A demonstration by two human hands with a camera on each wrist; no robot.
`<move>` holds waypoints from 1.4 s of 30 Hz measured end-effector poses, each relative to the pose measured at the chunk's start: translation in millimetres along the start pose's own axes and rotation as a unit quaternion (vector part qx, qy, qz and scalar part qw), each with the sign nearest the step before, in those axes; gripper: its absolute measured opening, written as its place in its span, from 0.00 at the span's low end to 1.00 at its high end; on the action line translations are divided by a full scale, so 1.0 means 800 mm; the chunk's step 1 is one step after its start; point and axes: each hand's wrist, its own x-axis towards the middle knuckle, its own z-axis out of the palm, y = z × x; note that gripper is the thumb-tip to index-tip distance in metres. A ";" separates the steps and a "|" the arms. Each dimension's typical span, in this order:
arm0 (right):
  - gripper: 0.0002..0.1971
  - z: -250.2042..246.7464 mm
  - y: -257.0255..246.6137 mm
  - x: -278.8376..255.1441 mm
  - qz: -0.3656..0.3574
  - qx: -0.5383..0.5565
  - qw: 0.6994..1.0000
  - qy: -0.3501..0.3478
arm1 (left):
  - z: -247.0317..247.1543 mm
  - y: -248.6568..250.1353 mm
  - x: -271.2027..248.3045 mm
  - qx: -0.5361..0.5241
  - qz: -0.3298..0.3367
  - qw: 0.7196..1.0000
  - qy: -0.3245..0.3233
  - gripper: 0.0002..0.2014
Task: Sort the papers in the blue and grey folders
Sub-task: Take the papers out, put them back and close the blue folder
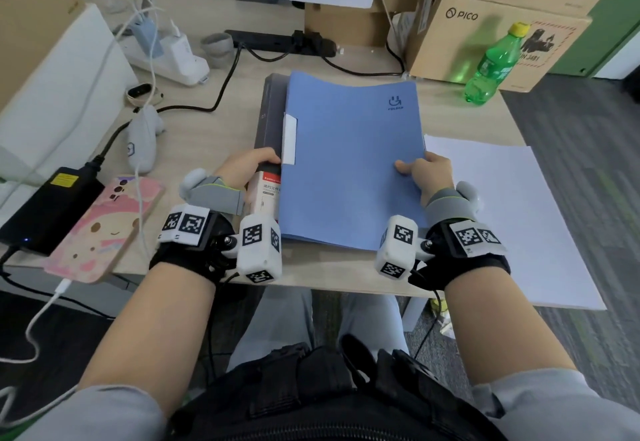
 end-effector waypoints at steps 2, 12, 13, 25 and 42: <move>0.14 0.000 -0.001 0.001 -0.008 0.000 1.000 -0.003 | 0.001 0.002 -0.007 -0.012 0.012 1.000 -0.016 0.10; 0.14 -0.015 -0.005 -0.012 -0.032 0.041 0.999 0.011 | -0.002 0.009 -0.025 -0.090 0.127 0.985 0.069 0.11; 0.13 -0.019 -0.007 -0.013 -0.033 0.058 0.998 0.007 | -0.004 0.014 -0.029 -0.107 0.144 0.981 0.075 0.14; 0.09 -0.039 0.001 -0.030 -0.043 0.145 0.988 0.037 | -0.019 0.050 -0.079 -0.142 0.372 0.891 0.219 0.22; 0.22 -0.019 0.010 -0.013 0.000 0.105 0.993 0.056 | -0.029 0.087 -0.095 -0.014 0.446 0.853 0.271 0.28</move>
